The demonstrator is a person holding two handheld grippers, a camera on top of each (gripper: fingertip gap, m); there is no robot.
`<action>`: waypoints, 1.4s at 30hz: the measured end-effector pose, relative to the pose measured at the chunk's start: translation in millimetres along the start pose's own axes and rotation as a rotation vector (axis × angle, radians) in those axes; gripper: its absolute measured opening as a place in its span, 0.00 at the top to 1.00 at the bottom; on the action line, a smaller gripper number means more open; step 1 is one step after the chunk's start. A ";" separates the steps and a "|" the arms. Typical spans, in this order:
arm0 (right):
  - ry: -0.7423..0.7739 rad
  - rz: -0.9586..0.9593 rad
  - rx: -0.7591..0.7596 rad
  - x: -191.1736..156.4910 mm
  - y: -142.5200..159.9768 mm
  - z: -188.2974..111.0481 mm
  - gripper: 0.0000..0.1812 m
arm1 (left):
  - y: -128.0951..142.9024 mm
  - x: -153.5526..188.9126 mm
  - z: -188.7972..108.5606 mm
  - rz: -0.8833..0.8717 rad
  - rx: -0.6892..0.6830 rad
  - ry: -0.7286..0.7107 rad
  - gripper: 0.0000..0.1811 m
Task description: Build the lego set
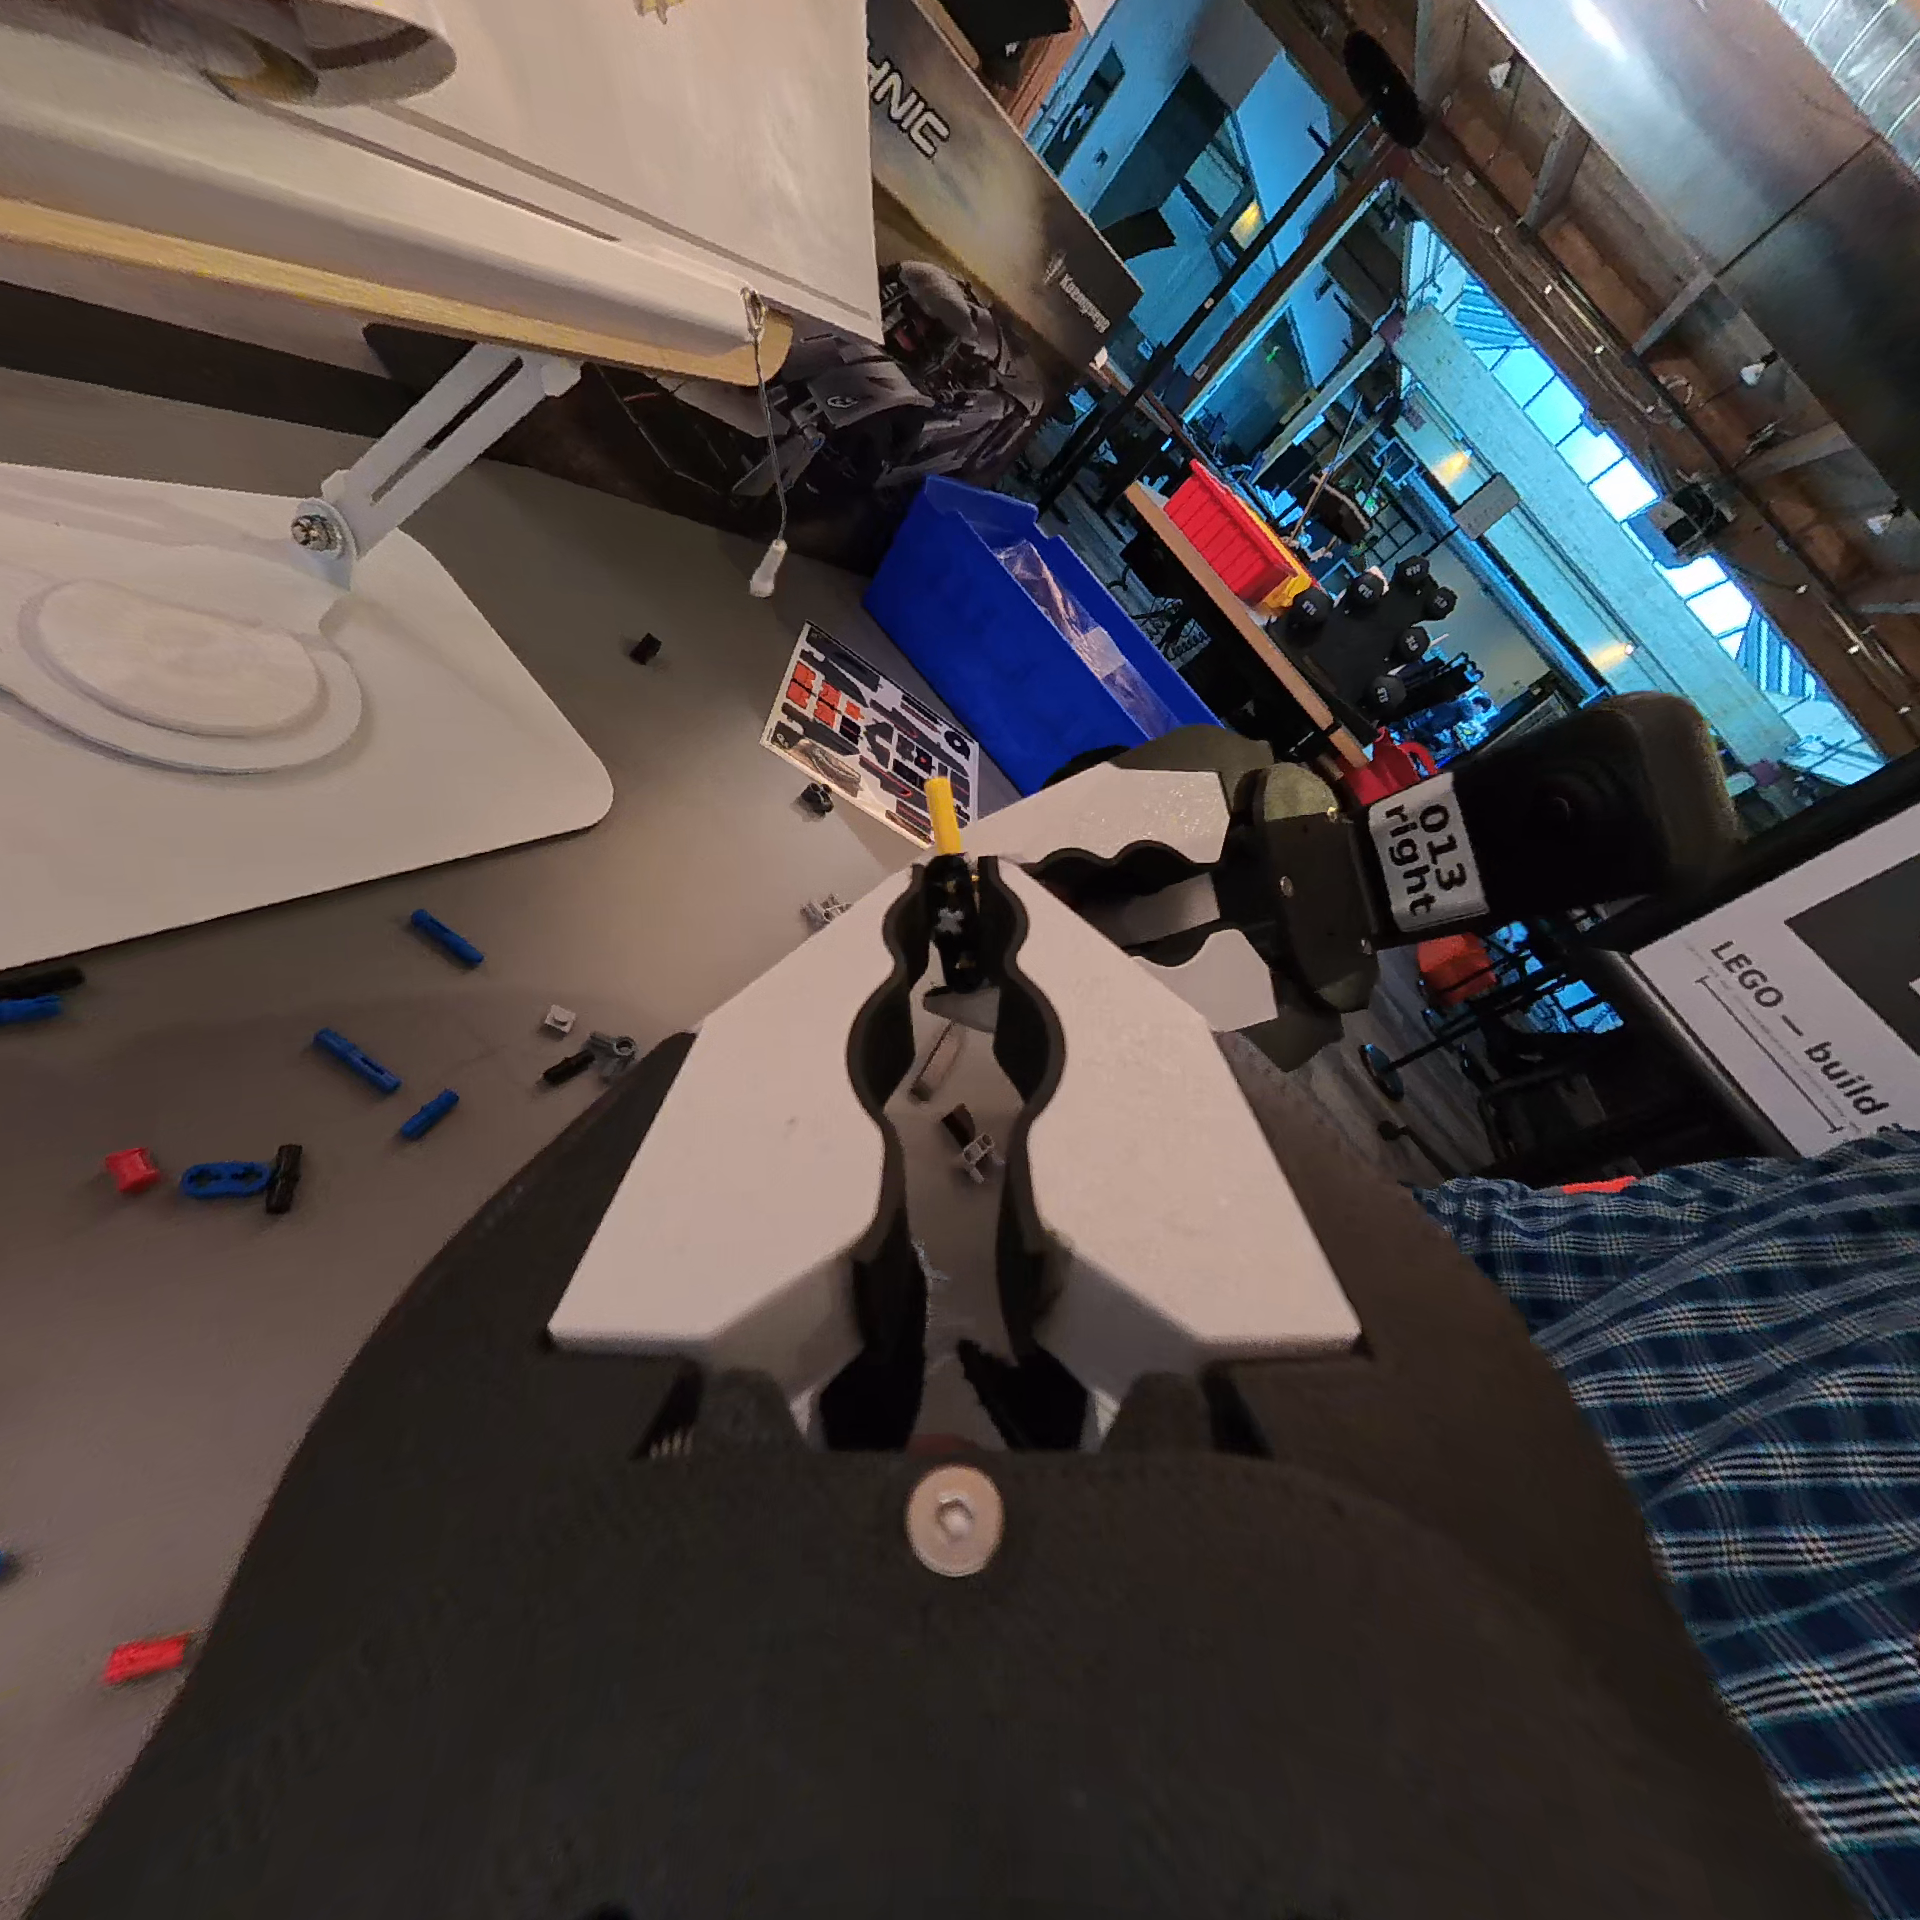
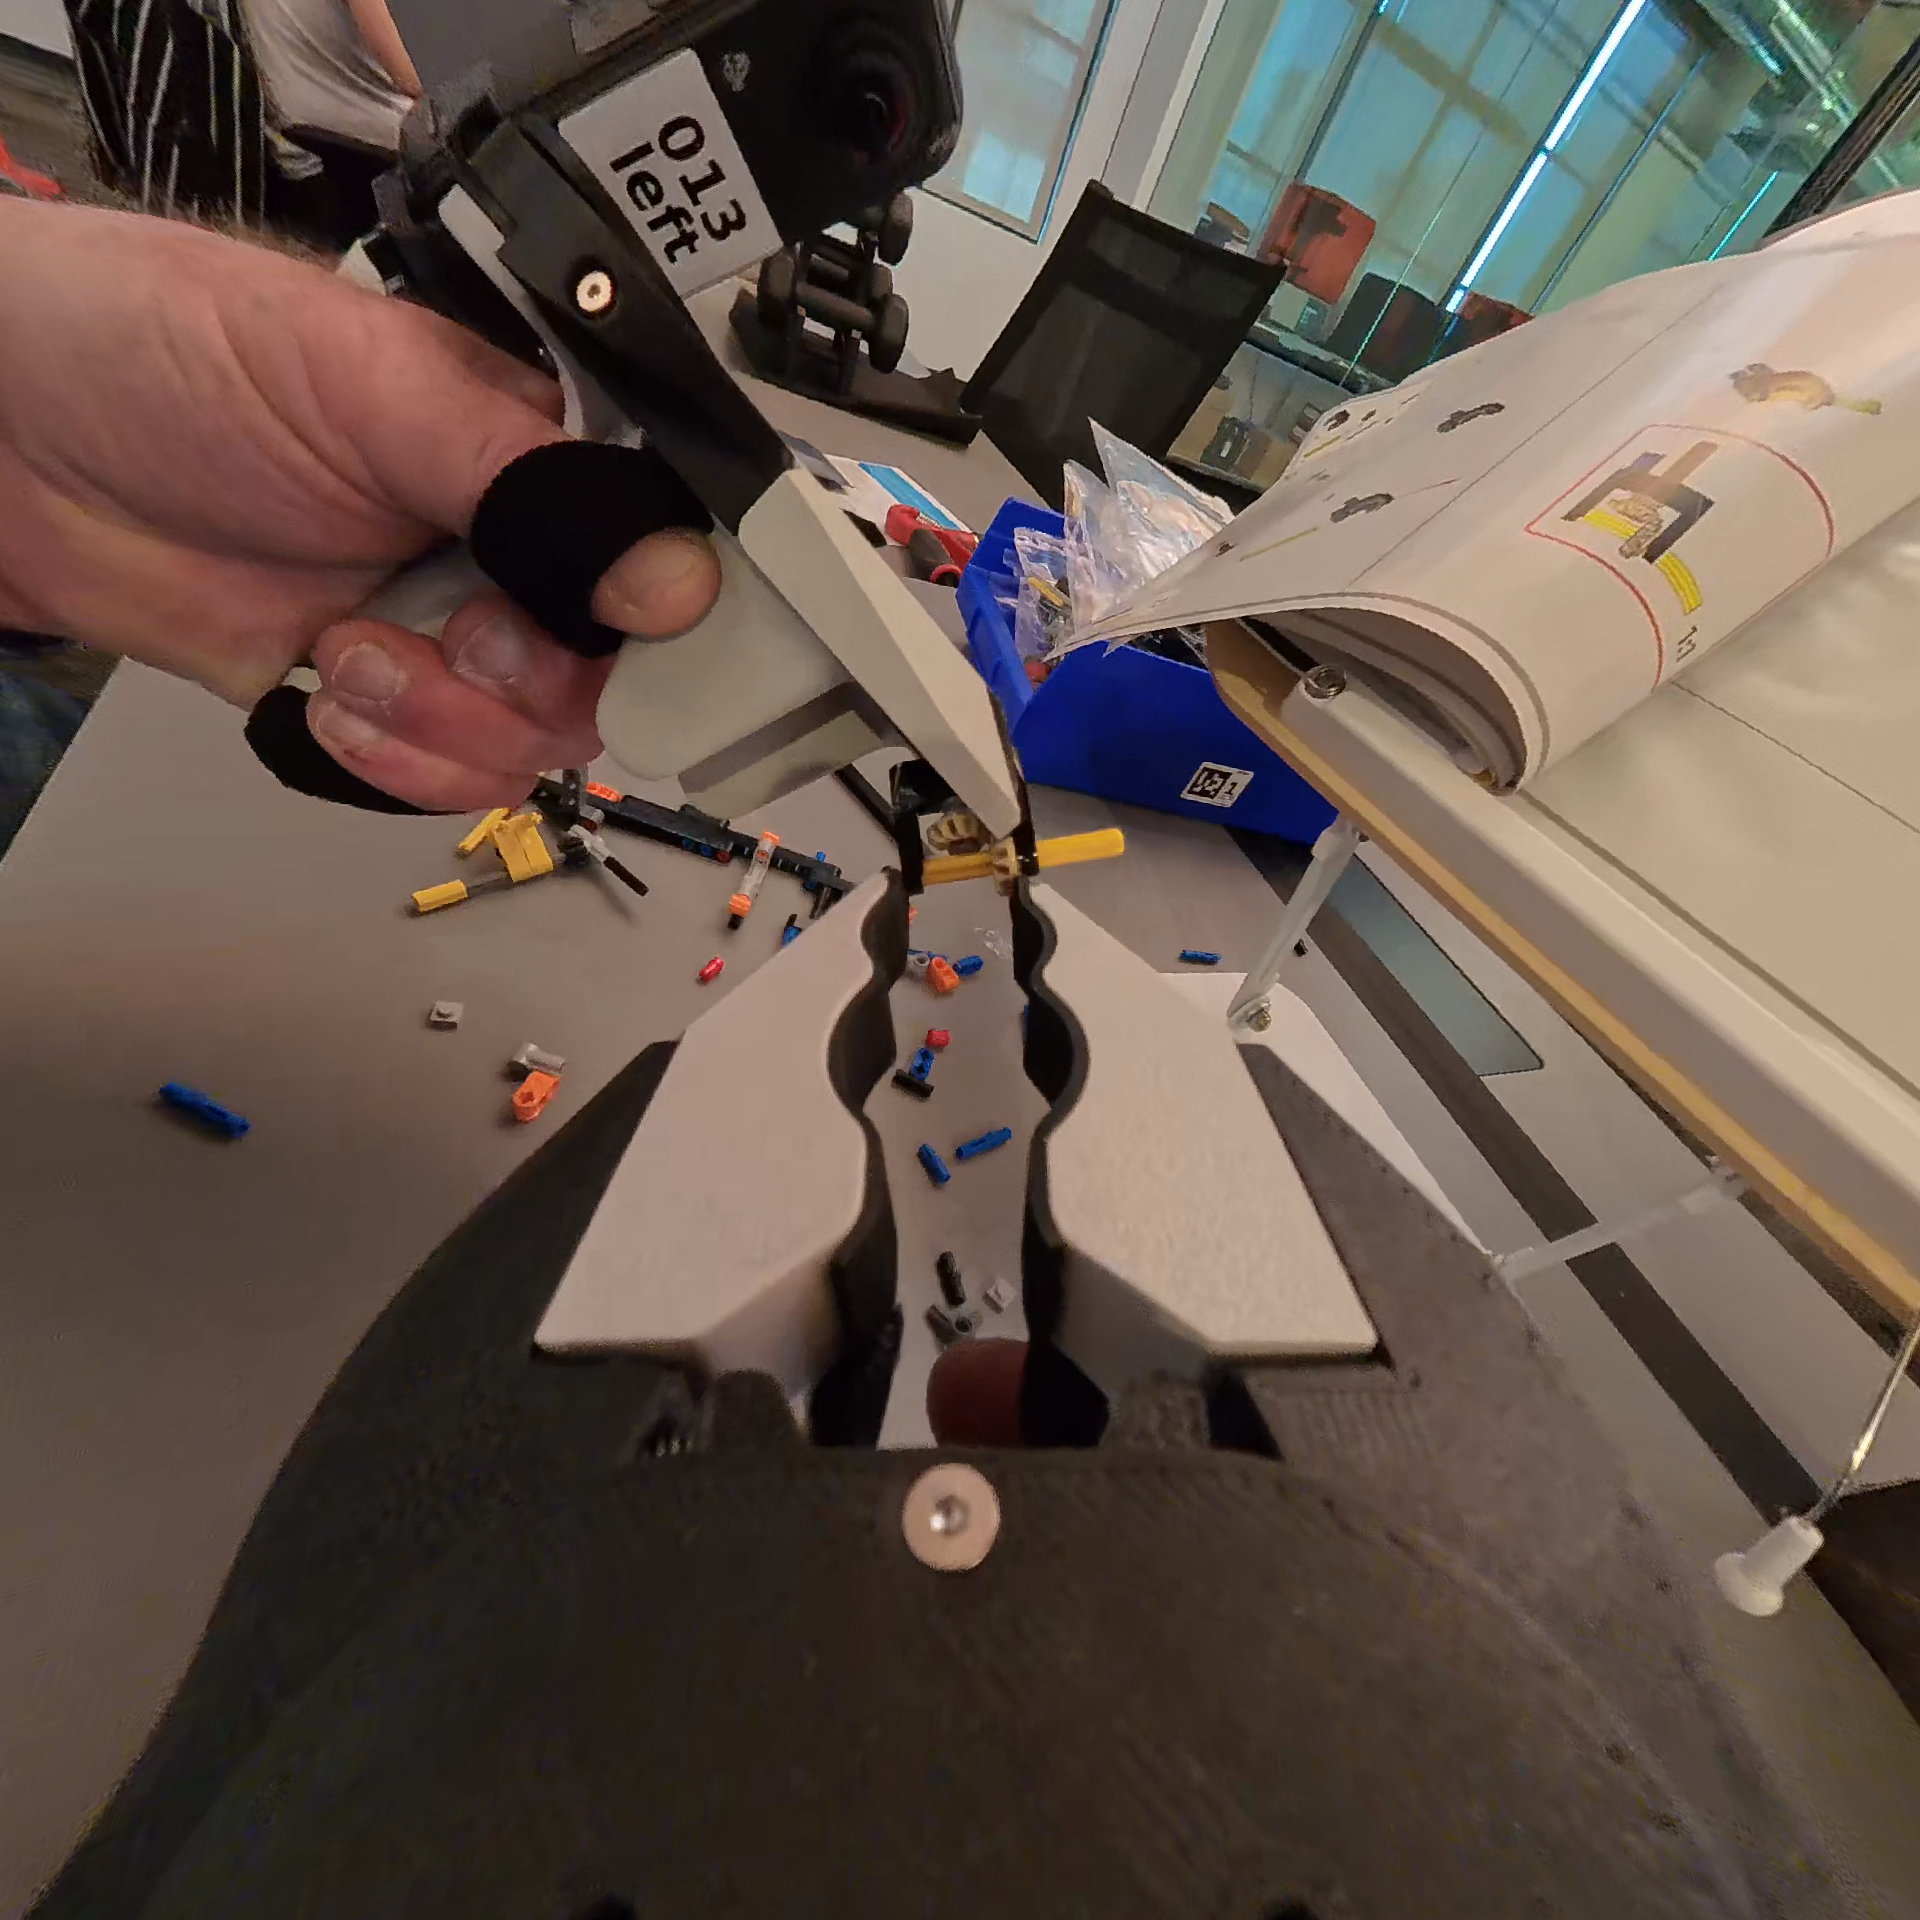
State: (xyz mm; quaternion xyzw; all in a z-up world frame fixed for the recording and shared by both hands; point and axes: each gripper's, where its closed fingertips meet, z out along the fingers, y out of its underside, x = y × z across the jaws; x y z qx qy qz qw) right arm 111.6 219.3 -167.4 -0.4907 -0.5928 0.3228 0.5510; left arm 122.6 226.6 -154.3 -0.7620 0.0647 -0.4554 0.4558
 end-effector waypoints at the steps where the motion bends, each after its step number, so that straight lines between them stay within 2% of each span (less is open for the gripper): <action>1: -0.001 -0.008 -0.007 -0.3 1.4 0.0 0.89 | -0.1 -0.7 -0.3 -0.013 0.003 0.000 0.97; 3: 0.002 -0.030 -0.026 -0.5 5.3 -0.3 0.85 | -0.7 -2.5 -2.0 -0.007 0.003 -0.009 0.96; 8: 0.000 -0.024 -0.009 0.6 3.5 -2.6 0.84 | -4.1 -2.7 -5.7 0.002 -0.003 -0.014 0.96; 13: -0.014 0.015 0.007 2.6 3.1 -3.9 0.82 | 5.4 0.7 -3.9 0.019 -0.079 0.010 0.96; 16: -0.058 0.085 0.040 2.0 1.0 -6.1 0.86 | 10.2 2.7 -5.7 0.079 -0.139 0.002 0.96; 18: -0.090 0.116 0.047 1.7 3.7 -7.8 0.97 | 10.7 1.4 -8.4 0.138 -0.172 -0.028 0.96; 23: -0.181 0.306 0.129 6.3 -1.6 -11.9 0.89 | 13.0 6.7 -11.8 0.241 -0.249 -0.026 0.96; 26: -0.258 0.429 0.206 7.0 -8.6 -16.4 0.87 | 15.8 8.6 -10.2 0.292 -0.280 -0.029 0.96; 32: -0.369 0.549 0.262 0.5 -12.4 -17.2 0.90 | 24.3 14.4 -2.8 0.367 -0.330 -0.005 0.96; 35: -0.393 0.543 0.282 -2.0 -15.1 -20.3 0.98 | 25.7 19.4 -2.3 0.387 -0.344 0.022 0.96; 42: -0.418 0.566 0.301 -3.1 -16.7 -21.7 0.99 | 26.3 20.0 -3.2 0.416 -0.360 0.023 0.96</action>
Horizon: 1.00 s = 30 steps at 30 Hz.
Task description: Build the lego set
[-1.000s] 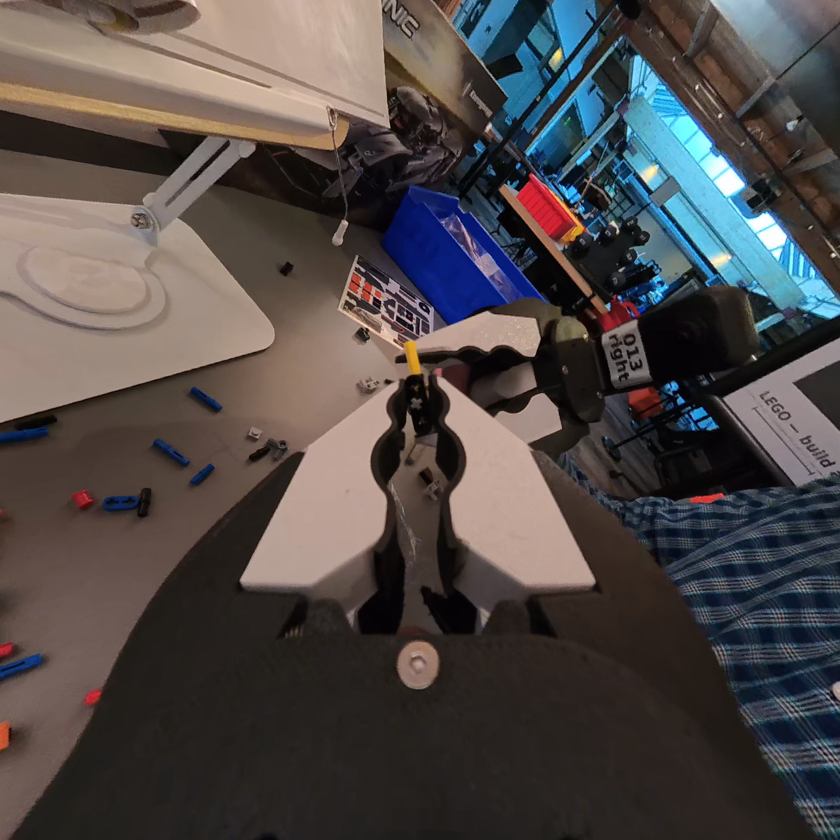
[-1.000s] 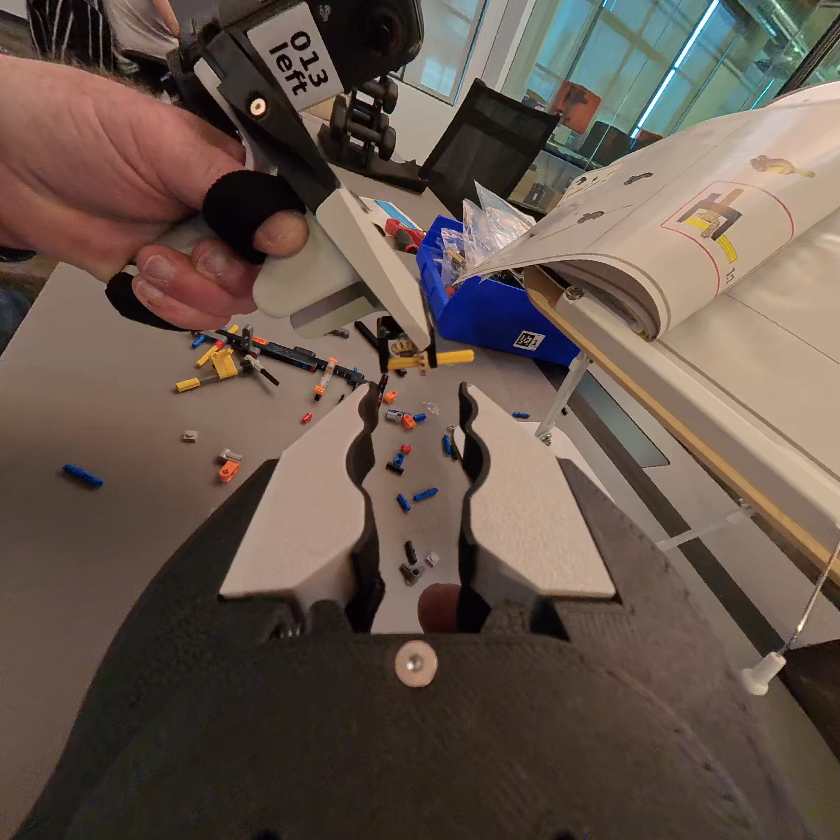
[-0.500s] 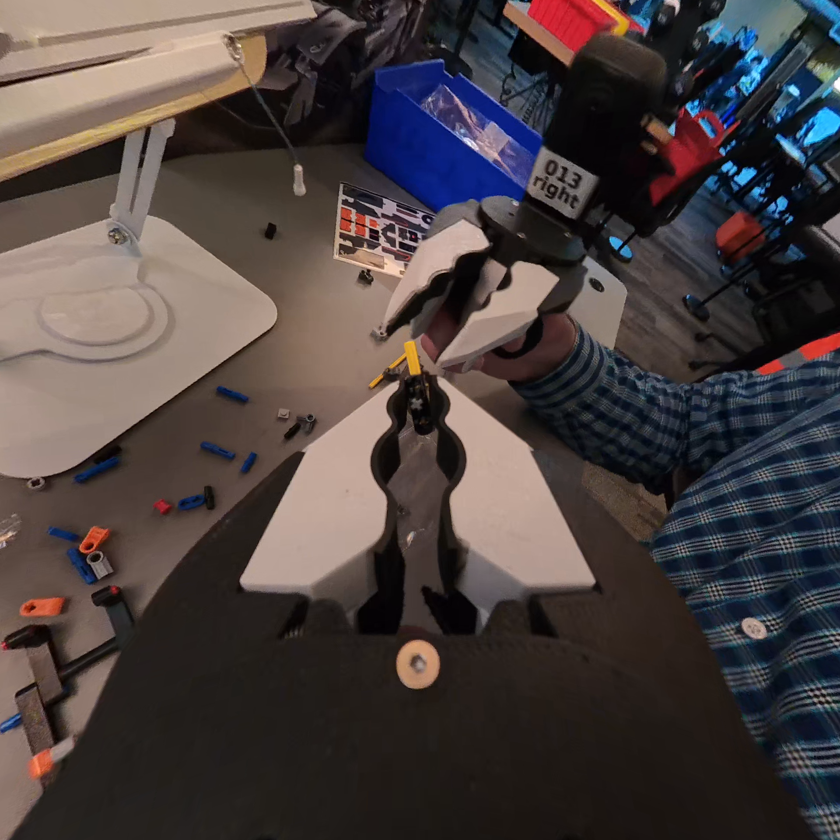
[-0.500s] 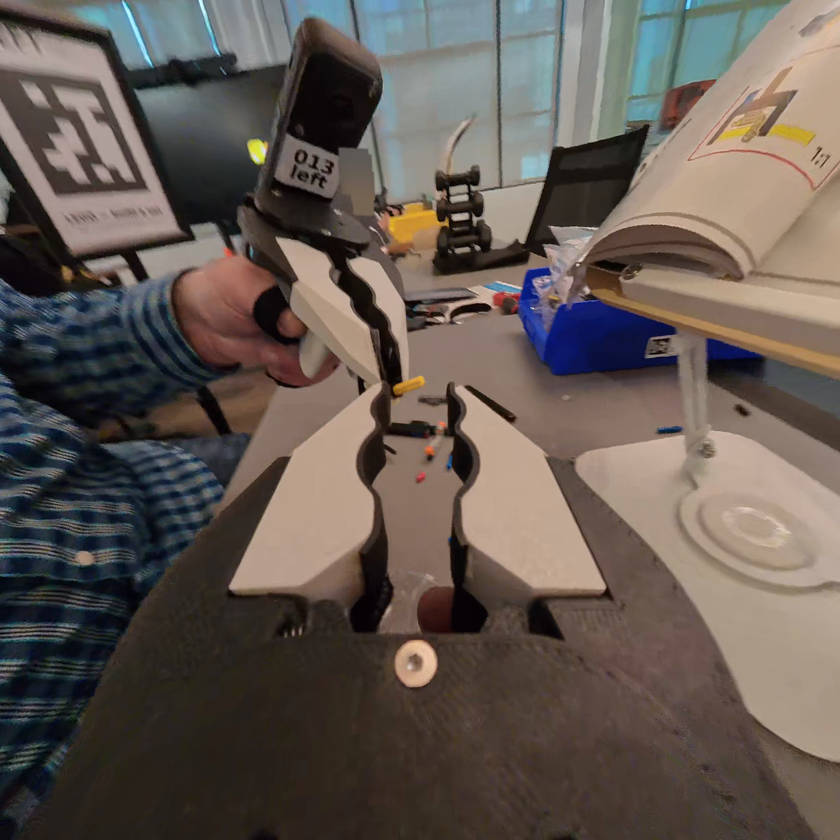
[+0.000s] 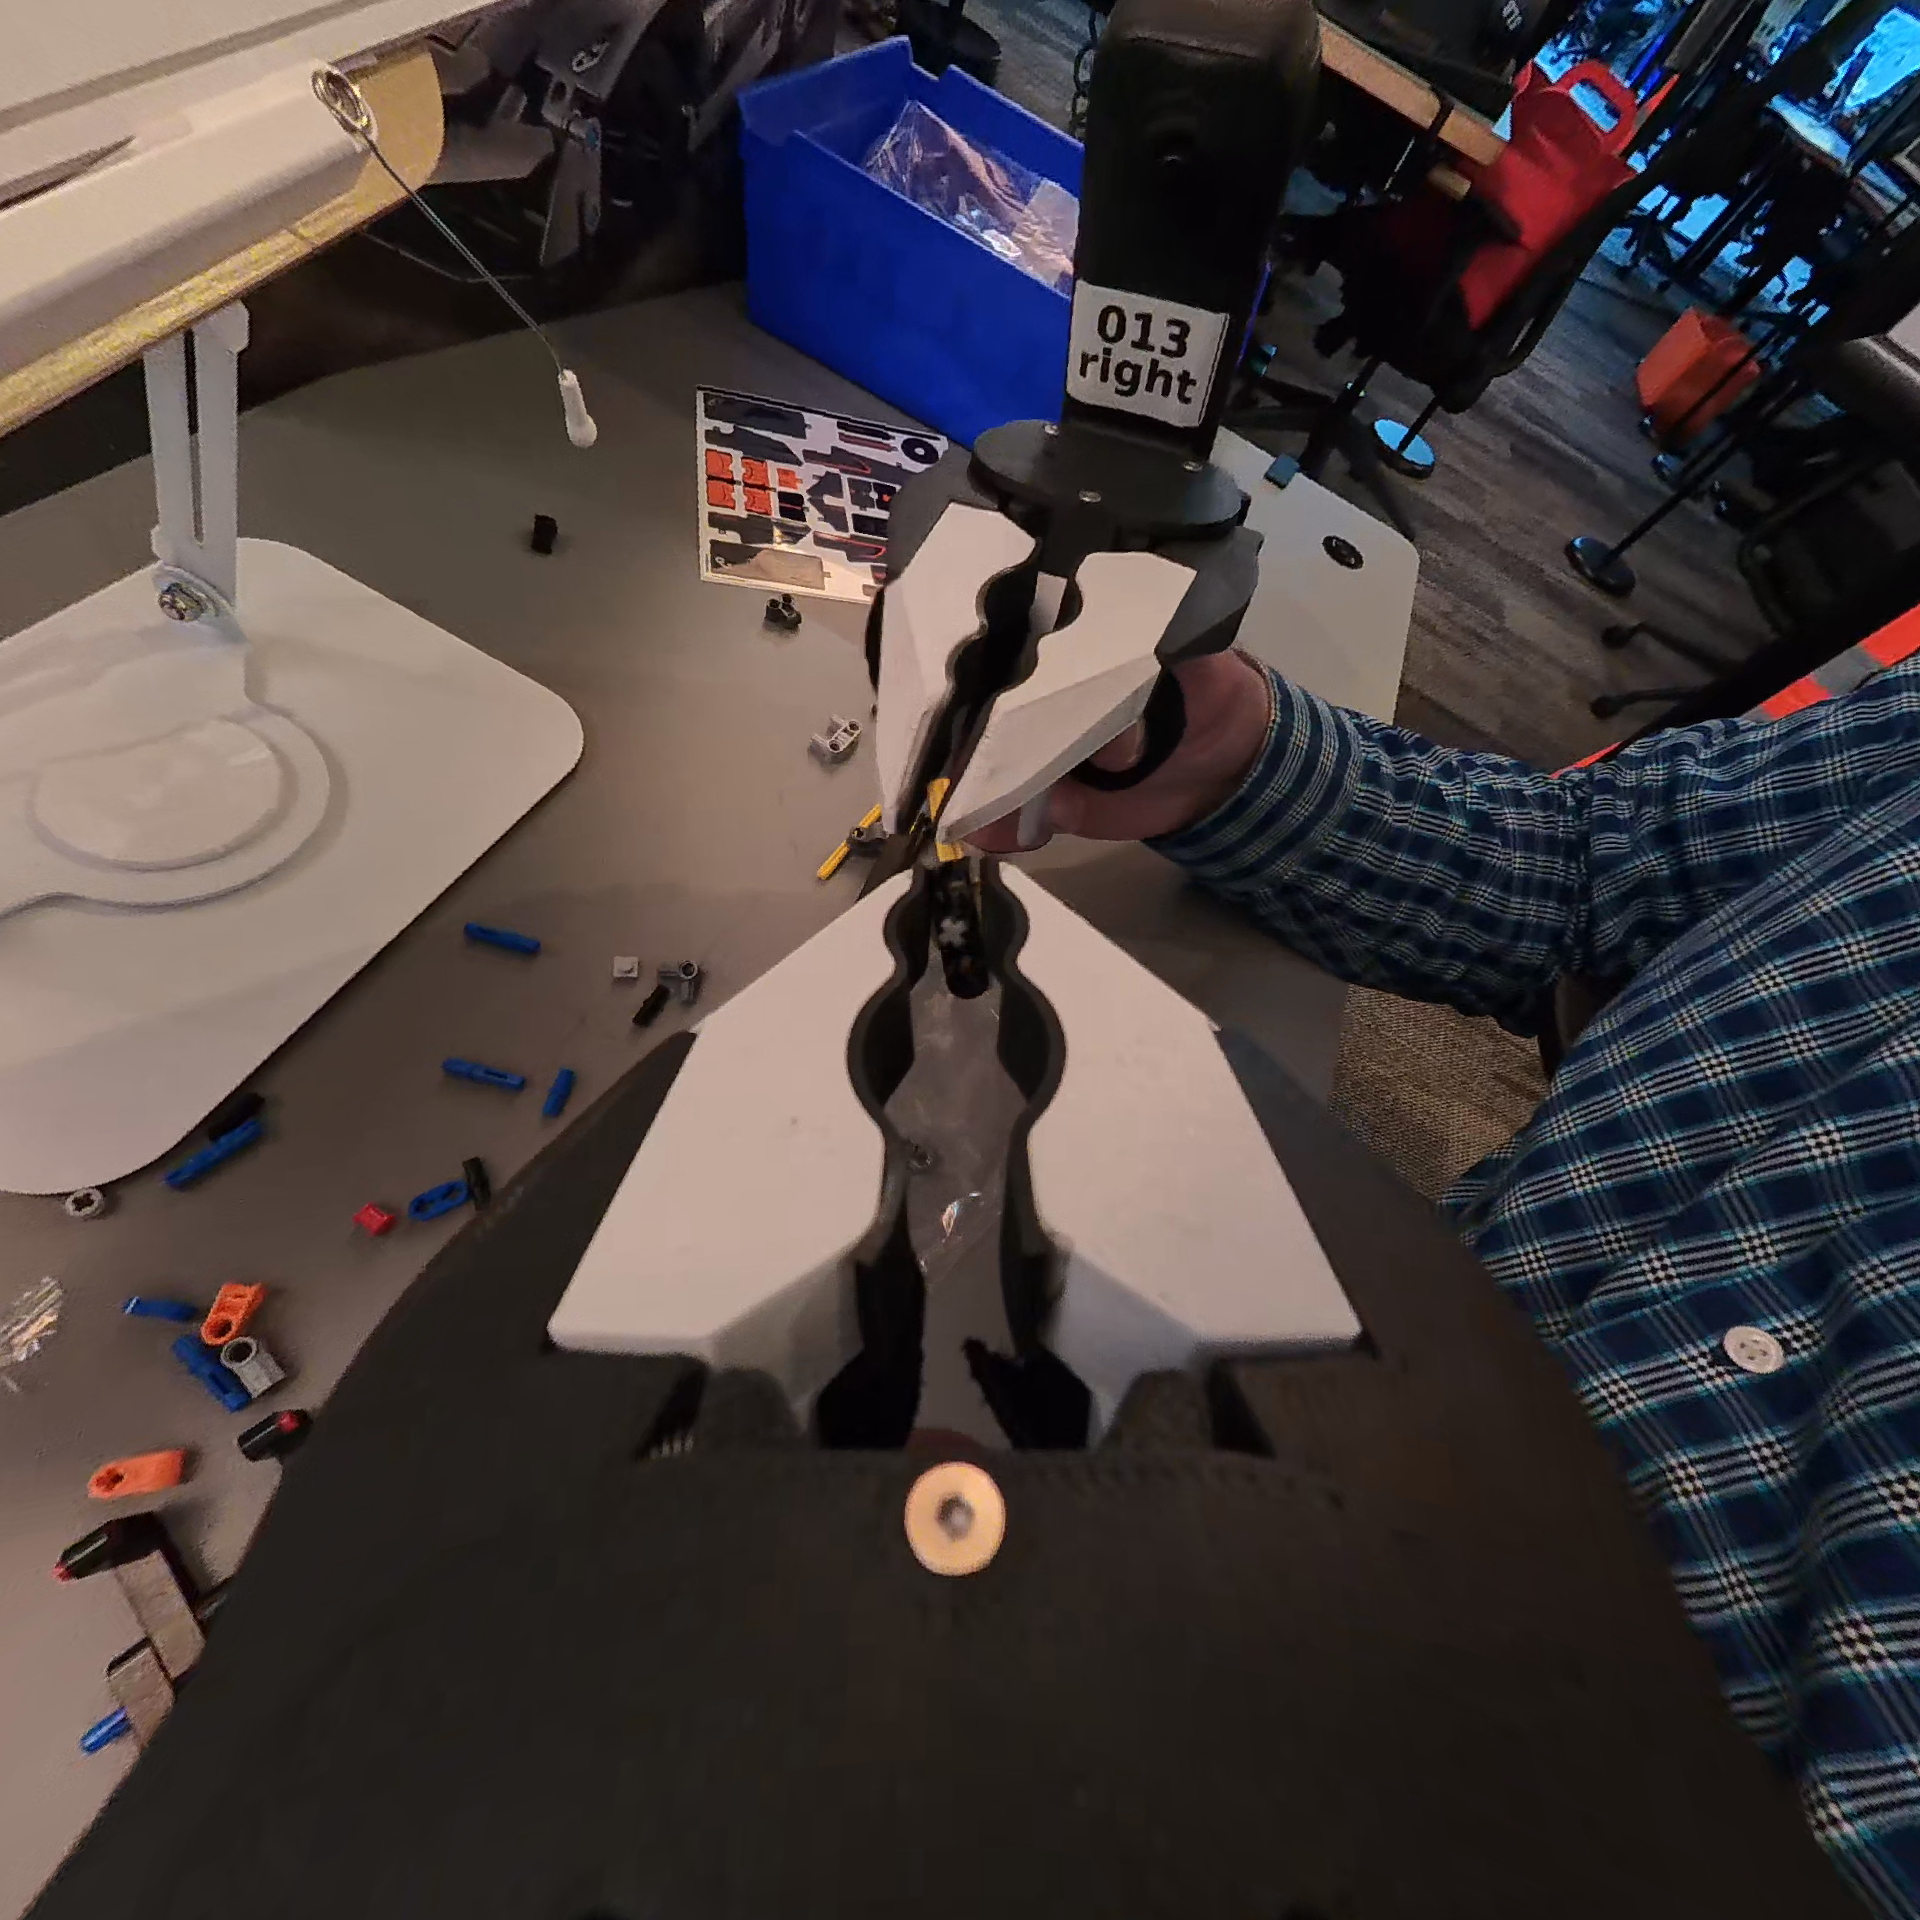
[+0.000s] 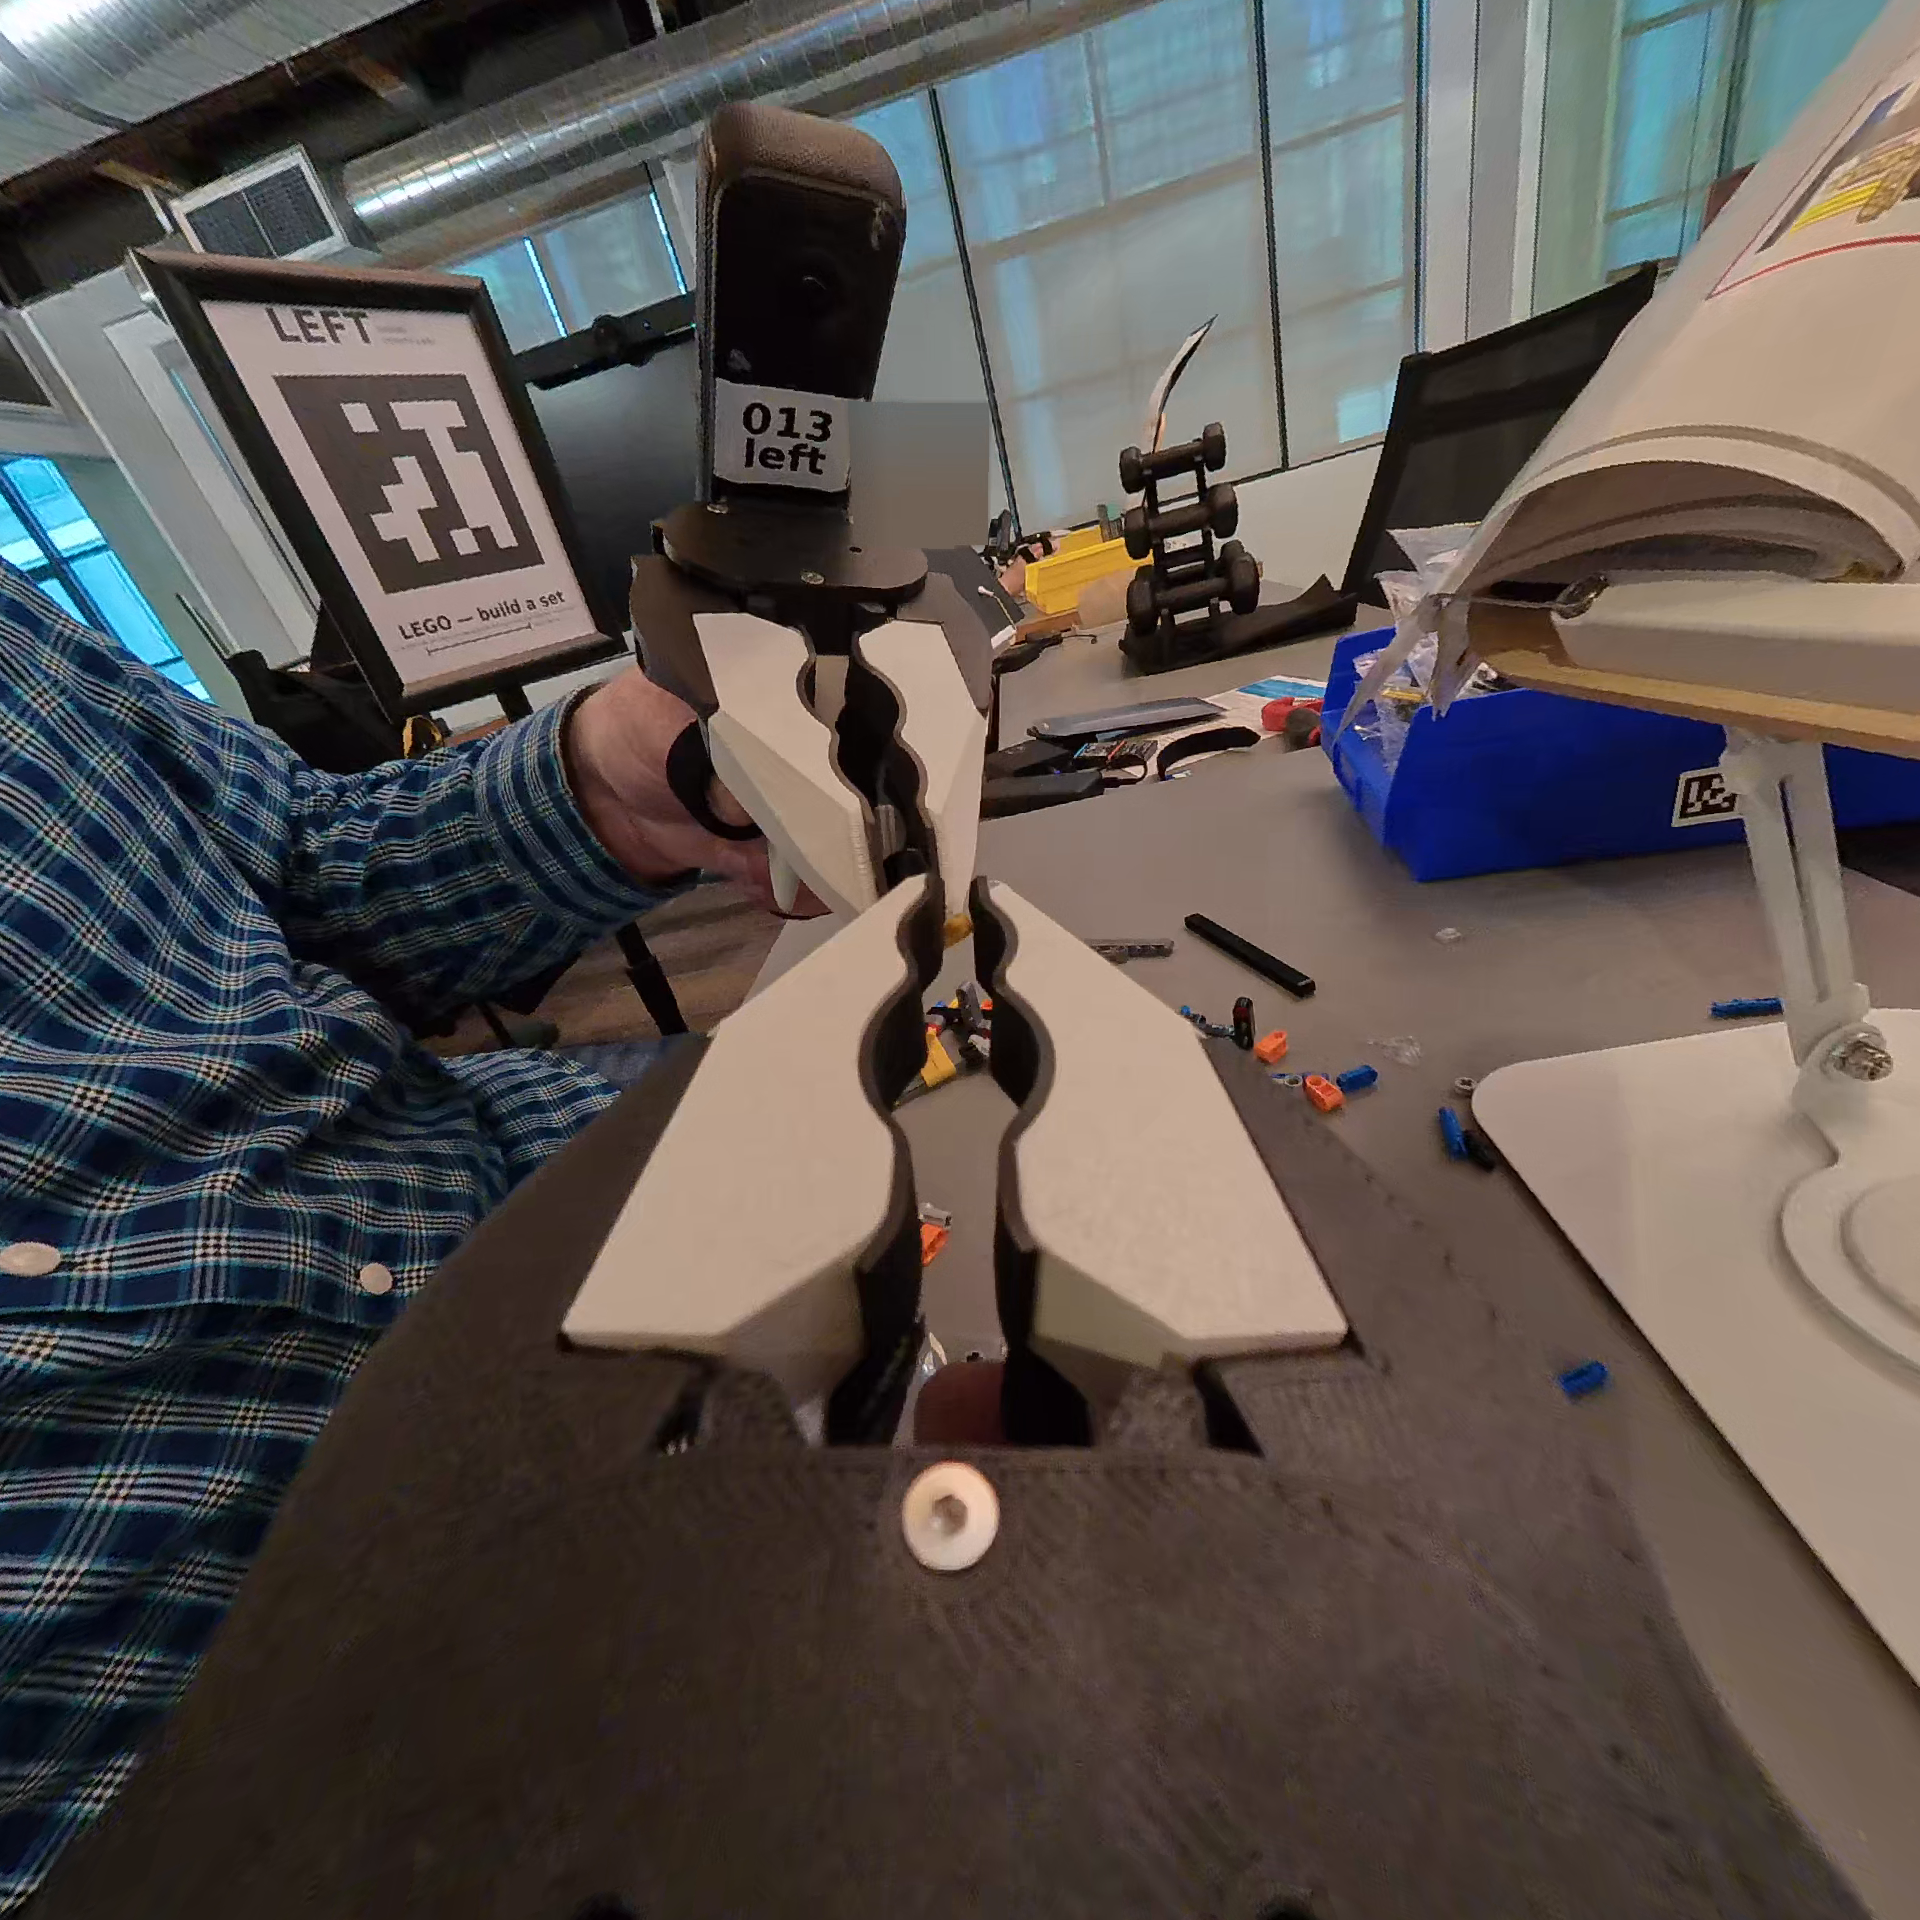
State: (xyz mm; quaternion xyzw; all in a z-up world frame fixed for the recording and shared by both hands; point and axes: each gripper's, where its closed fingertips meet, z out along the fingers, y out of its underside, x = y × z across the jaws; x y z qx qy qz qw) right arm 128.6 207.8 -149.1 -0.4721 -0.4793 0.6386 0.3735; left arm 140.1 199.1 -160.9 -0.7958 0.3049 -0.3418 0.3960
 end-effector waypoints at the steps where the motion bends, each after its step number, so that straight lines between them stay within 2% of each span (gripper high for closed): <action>1: 0.000 -0.001 -0.002 -0.1 0.1 -0.2 0.99 | -0.3 -0.1 -0.4 0.001 0.001 0.000 0.96; 30: 0.011 0.083 0.103 8.0 -13.2 -9.9 0.99 | -10.6 -6.3 -3.4 -0.058 0.082 0.045 0.97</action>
